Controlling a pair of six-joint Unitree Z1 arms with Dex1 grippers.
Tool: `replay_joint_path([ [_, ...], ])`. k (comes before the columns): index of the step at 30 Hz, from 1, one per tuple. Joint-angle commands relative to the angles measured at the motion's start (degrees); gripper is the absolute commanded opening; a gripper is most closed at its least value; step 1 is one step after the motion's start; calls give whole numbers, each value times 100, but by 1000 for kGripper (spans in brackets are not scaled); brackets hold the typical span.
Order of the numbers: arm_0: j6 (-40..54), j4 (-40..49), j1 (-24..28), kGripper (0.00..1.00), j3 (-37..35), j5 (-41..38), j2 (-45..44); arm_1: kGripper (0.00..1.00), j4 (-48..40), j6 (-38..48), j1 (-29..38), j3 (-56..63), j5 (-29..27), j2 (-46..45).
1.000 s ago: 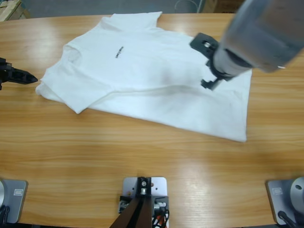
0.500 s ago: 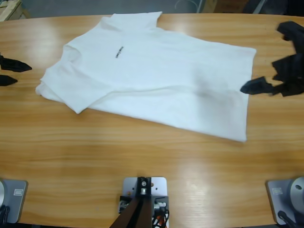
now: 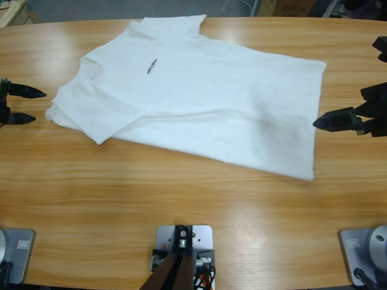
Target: Fold clothes
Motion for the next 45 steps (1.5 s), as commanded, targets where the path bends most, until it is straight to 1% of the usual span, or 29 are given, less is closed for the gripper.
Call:
replay_joint_path([
  [1, -115, -454, -9, 830, 212, 462, 464, 992, 163, 98, -92, 216, 114, -264],
  [4, -101, -596, -88, 836, 205, 687, 583, 992, 193, 98, -120, 216, 114, -261],
  [10, -147, -733, -281, 844, 178, 838, 873, 991, 172, 93, -242, 184, 141, -146],
  [21, -389, -742, -299, 867, -6, 1025, 1276, 991, 146, 73, -280, 128, 193, 14],
  [30, -382, -742, -381, 867, -254, 954, 1596, 987, 149, 35, -342, 119, 230, 35],
  [39, -417, -742, -594, 867, -502, 805, 2041, 987, 193, -30, -435, -16, 281, 109],
  [45, -461, -742, -721, 859, -569, 805, 2164, 986, 211, -78, -519, -79, 331, 153],
])
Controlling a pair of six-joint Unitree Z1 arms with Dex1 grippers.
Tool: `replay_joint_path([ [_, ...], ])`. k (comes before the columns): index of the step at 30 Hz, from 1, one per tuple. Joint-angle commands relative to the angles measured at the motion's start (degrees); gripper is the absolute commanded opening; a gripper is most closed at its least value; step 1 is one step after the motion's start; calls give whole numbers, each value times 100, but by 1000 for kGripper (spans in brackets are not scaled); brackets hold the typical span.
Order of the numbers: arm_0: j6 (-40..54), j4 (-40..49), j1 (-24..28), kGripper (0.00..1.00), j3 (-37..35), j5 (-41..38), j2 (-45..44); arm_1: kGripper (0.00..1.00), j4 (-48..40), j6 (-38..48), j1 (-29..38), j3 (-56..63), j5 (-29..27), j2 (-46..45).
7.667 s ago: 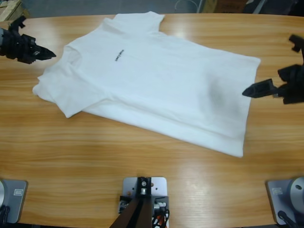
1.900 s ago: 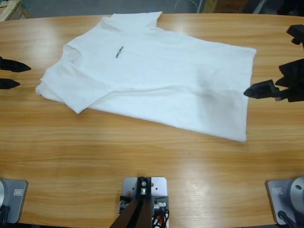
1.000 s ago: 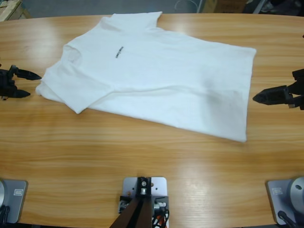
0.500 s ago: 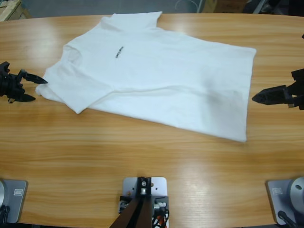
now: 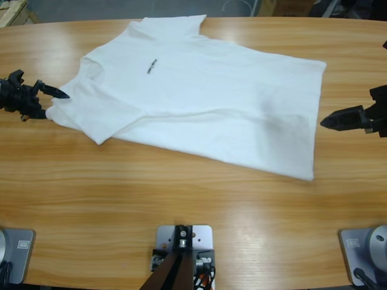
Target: Fold clothes
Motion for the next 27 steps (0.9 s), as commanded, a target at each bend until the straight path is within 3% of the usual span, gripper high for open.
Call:
replay_joint_path([
  [1, -117, -54, -177, 794, 14, -65, 606, 982, 68, -84, -135, -73, 119, 207],
  [3, -108, -54, -183, 517, 9, -65, 576, 982, 68, -84, -135, -64, 119, 207],
  [6, -117, -54, -183, 7, -8, -74, 529, 966, 68, -84, -144, -64, 119, 188],
  [16, -75, -54, -183, 0, -16, -252, 381, 823, 58, -93, -271, -15, 175, -34],
  [18, -66, -54, -183, 0, -8, -297, 325, 638, -23, -73, -624, 106, 509, -116],
  [19, -64, -54, -183, 0, -14, -318, 299, 603, -203, -37, -902, 254, 846, -208],
  [22, -64, -52, -155, 0, 9, -373, 170, 600, -858, 378, -1686, 883, 1653, -575],
  [27, -73, -45, -60, 0, 211, -373, -16, 609, -1414, 1099, -1788, 1750, 1794, -800],
])
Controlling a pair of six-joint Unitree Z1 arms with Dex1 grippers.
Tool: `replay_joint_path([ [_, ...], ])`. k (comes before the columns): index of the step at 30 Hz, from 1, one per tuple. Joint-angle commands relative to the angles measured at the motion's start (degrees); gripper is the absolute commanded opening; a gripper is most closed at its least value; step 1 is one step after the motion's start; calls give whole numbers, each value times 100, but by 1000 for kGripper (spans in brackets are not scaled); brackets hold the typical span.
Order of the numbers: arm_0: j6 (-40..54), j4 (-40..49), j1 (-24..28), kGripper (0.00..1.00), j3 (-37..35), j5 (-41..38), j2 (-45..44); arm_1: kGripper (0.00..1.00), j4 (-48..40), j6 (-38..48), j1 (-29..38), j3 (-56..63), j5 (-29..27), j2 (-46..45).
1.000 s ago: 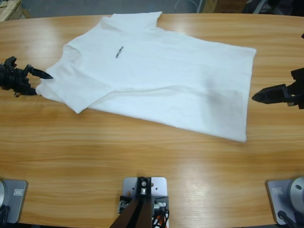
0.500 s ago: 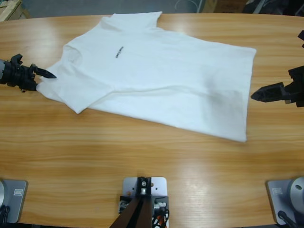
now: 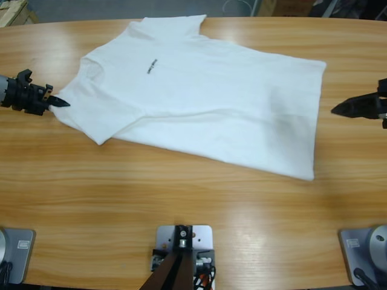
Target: Fold clothes
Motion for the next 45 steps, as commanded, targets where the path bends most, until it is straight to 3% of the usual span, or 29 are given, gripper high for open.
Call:
replay_joint_path([
  [1, -54, -33, 55, 0, 337, -99, -245, 618, -852, 930, -377, 1344, 481, -482],
  [12, -255, -24, 99, 0, 951, 64, -1244, 651, -1644, 1481, -373, 1914, 1141, 534],
  [21, -605, -24, -7, 0, 1322, 124, -1773, 701, -2110, 1836, -350, 2313, 1243, 1065],
  [28, -657, -24, -86, 0, 1343, 161, -1785, 701, -2557, 2244, -350, 2543, 731, 965],
  [36, -657, -24, -109, 0, 1334, 178, -1731, 701, -3156, 2138, -348, 2501, 582, 1542],
  [45, -657, -33, -119, 0, 1325, 201, -1697, 701, -3209, 2156, -347, 2518, -9, 1468],
])
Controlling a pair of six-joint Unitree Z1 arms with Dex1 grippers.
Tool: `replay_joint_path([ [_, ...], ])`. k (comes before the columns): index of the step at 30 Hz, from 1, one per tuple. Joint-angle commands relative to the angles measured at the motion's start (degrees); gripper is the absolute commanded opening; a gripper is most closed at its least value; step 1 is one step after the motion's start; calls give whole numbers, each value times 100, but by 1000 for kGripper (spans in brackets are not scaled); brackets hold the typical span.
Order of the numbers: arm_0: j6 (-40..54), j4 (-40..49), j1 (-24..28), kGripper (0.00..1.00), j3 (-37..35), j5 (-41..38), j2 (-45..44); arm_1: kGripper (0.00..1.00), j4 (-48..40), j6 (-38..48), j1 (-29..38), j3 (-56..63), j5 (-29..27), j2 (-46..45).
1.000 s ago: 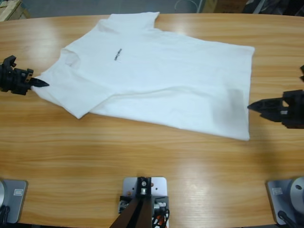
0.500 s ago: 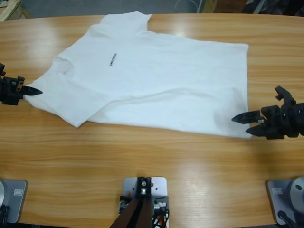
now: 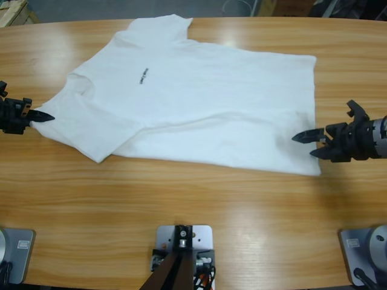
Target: Fold clothes
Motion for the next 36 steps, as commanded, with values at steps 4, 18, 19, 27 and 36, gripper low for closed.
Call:
replay_joint_path([
  [4, -85, -33, -91, 0, 149, 89, -8, 701, -58, -5, -34, 128, -647, 20],
  [18, -76, -33, -109, 0, 140, 97, 9, 701, -336, -5, 29, 136, -305, 604],
  [19, -76, -33, -110, 0, 140, 97, 9, 701, -355, -5, 55, 136, -282, 653],
  [27, -76, -33, -116, 0, 131, 97, 9, 352, -371, -5, 94, 145, -152, 780],
  [36, -77, -33, -121, 0, 128, 97, 32, 0, -313, -5, 94, 159, -239, 722],
])
